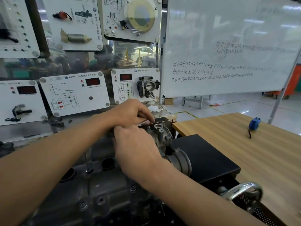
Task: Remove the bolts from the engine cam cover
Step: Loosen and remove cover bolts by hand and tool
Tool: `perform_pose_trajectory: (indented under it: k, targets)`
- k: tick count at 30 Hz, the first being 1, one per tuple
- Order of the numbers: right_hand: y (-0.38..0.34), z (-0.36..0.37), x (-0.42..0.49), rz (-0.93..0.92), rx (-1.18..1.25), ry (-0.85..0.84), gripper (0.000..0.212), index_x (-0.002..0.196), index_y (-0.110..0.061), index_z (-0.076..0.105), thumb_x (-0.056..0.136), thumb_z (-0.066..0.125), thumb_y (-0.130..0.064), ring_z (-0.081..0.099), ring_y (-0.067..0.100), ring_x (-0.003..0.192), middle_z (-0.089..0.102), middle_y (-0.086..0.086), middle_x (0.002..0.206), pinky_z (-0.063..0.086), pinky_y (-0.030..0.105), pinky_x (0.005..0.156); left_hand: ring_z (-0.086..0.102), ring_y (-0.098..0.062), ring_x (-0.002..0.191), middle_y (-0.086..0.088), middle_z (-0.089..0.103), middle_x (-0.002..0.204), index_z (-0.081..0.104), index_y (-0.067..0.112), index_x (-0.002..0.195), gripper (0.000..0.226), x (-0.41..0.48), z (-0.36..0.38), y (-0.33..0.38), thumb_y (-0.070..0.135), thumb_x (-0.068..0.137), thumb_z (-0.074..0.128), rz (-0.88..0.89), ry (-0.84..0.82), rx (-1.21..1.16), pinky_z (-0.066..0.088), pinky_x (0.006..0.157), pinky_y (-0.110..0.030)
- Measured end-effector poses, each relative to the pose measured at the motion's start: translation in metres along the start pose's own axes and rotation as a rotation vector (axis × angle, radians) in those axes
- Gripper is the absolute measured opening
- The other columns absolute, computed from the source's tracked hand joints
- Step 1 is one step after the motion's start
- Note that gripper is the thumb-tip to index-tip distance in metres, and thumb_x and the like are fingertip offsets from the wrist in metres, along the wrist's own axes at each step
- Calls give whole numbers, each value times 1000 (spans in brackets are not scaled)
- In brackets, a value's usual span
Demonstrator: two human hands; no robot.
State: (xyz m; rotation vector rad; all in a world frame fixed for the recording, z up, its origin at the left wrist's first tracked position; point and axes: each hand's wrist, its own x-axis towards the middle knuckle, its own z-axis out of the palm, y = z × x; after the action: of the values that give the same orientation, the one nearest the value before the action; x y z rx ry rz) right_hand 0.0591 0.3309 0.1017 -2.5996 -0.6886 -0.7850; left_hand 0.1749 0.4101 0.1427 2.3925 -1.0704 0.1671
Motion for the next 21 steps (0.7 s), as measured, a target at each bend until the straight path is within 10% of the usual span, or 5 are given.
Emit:
perform_pose_trajectory:
  k: [21]
  targets:
    - [6, 24, 0, 26, 48, 117, 8, 93, -10, 63, 86, 65, -8, 58, 28, 76, 64, 7, 86, 30, 31, 56, 73, -4, 80, 8, 77, 78, 75, 28, 86, 21, 4, -1, -7, 7, 83, 75, -32, -49, -100, 56, 80, -17]
